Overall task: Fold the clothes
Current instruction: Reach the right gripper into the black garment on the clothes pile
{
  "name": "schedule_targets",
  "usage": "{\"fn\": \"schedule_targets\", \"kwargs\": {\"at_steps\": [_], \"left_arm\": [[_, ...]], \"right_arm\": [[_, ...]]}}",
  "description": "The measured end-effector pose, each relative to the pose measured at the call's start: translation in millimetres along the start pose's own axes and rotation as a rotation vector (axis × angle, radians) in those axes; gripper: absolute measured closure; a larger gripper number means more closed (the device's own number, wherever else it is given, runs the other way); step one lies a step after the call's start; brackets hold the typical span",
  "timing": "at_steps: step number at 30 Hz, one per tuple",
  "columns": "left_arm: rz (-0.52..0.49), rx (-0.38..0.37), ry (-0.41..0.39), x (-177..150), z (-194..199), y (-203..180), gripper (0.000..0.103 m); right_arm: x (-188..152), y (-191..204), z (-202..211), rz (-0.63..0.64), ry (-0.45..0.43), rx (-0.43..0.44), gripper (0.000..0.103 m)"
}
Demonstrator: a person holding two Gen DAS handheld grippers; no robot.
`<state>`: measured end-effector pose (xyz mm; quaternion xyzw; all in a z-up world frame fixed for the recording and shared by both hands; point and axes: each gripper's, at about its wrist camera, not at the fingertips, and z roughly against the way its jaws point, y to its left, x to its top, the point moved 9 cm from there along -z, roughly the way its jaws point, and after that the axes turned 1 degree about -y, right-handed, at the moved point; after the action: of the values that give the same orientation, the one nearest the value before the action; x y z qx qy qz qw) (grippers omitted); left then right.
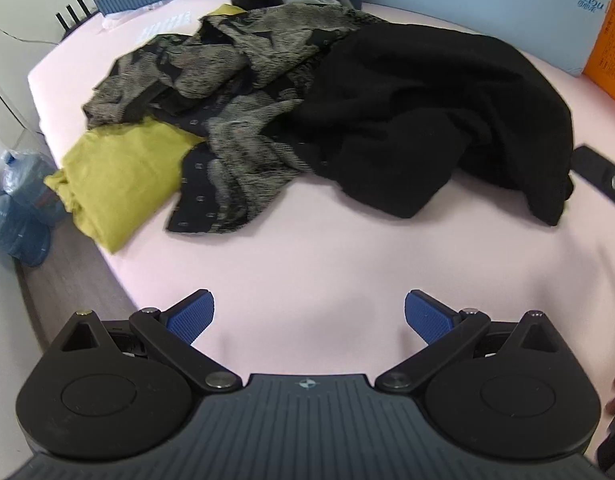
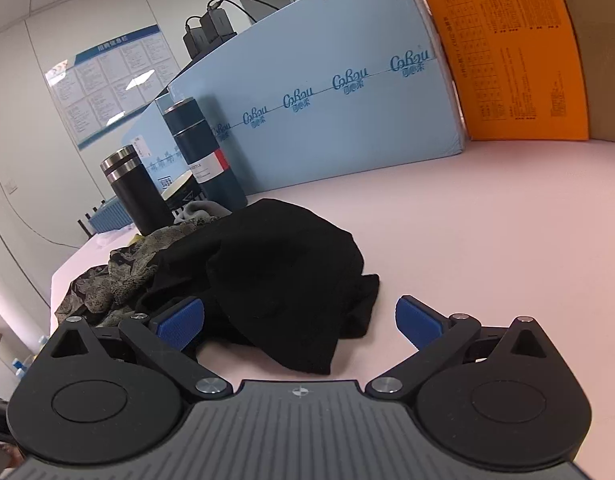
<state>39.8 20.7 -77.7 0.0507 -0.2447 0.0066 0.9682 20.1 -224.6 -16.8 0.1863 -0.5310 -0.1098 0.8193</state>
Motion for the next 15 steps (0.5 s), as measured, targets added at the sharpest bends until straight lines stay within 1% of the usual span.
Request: {"fn": "schedule_targets", "kwargs": {"at_steps": [4,6,9,11,12,15], "left_arm": [[0.033,0.017,0.006,-2,2,22,0.000],[0.050,0.026,0.009,-2,3,33,0.000],[0.026,0.073,0.017,-9,6,30,0.000],[0.007,0.091,0.038,-16,5,28,0.000],[-0.001,0.091,0.048,-19,4,27,0.000],[-0.009,0.077,0.057,-22,3,25,0.000]], "right_arm": [[-1,-2,-4,0.084,0.001,-0.027,0.000],[-9,-3,-17,0.112,0.060,-0.050,0.000],[-18,-8,-59,0.072,0.184,-0.085,0.000],[-19,-11,-74,0.049,0.198,-0.082,0.000],[-18,-13,-81,0.040,0.181,-0.067,0.000],[-12,-11,-82,0.006,0.147,-0.063,0.000]]}}
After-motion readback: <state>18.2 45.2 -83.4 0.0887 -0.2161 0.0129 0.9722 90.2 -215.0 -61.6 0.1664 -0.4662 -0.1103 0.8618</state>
